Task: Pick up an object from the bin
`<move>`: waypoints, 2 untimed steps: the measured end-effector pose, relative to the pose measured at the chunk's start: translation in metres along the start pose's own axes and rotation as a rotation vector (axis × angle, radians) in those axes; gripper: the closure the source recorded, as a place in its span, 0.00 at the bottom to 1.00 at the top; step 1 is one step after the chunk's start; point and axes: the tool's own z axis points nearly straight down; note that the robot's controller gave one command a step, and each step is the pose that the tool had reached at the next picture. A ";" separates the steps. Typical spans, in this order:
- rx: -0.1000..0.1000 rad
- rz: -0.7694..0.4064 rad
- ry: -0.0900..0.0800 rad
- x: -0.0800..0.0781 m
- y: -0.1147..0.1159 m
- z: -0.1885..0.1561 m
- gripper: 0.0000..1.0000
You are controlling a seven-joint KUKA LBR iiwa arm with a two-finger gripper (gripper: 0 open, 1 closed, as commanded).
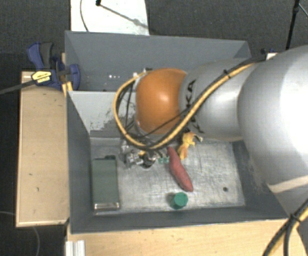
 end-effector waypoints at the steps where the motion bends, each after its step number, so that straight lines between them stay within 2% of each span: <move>1: 0.001 -0.045 0.023 -0.001 -0.001 -0.032 1.00; 2: 0.000 -0.168 0.013 0.012 -0.014 -0.062 1.00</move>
Offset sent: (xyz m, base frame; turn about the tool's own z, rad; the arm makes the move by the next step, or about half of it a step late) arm -0.0175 -0.0262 0.0628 -0.1853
